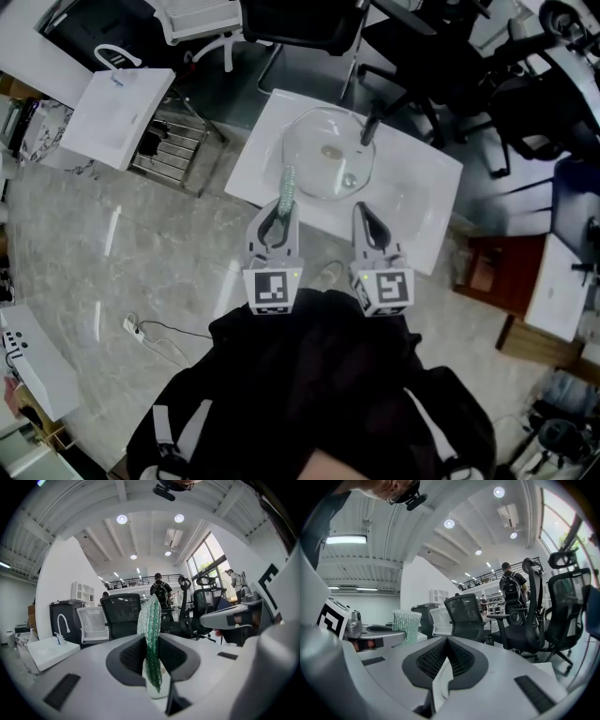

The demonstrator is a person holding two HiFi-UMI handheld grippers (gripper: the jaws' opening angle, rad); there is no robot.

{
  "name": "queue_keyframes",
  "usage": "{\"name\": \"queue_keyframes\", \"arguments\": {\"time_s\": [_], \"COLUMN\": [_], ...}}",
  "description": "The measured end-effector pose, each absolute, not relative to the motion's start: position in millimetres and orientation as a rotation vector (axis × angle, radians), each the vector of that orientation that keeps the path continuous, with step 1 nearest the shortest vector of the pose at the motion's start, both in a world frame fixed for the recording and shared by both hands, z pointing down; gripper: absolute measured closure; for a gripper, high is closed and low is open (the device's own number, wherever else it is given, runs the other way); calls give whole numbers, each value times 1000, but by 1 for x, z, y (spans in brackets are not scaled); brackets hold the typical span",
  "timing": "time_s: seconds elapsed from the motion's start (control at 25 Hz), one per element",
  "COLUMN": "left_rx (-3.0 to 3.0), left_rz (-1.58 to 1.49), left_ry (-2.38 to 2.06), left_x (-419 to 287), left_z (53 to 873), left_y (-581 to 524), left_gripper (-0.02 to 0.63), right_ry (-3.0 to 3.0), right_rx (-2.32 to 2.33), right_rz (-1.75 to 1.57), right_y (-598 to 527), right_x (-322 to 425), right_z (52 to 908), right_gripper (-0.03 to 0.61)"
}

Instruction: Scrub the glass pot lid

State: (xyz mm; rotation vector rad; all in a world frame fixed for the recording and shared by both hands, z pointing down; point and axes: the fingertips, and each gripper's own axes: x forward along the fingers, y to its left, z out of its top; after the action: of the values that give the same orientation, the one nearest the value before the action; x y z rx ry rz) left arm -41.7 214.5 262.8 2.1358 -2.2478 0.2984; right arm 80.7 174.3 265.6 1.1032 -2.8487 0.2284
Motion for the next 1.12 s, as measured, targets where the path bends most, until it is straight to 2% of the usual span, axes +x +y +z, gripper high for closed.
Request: {"name": "queue_keyframes", "arguments": {"time_s": [0.56, 1.12], "left_rx": [2104, 2045], "left_rz": [411, 557], "left_ry": [-2126, -1921], "left_x": [-67, -116], "left_z": [296, 371], "left_y": [149, 71], "left_gripper": [552, 552], "right_ry": [-2763, -2595], "right_rx": [1135, 1219], "right_rz": [309, 375], "right_y": [116, 51], "right_x": [62, 37], "right_z": [291, 349], "right_gripper": [575, 575]}}
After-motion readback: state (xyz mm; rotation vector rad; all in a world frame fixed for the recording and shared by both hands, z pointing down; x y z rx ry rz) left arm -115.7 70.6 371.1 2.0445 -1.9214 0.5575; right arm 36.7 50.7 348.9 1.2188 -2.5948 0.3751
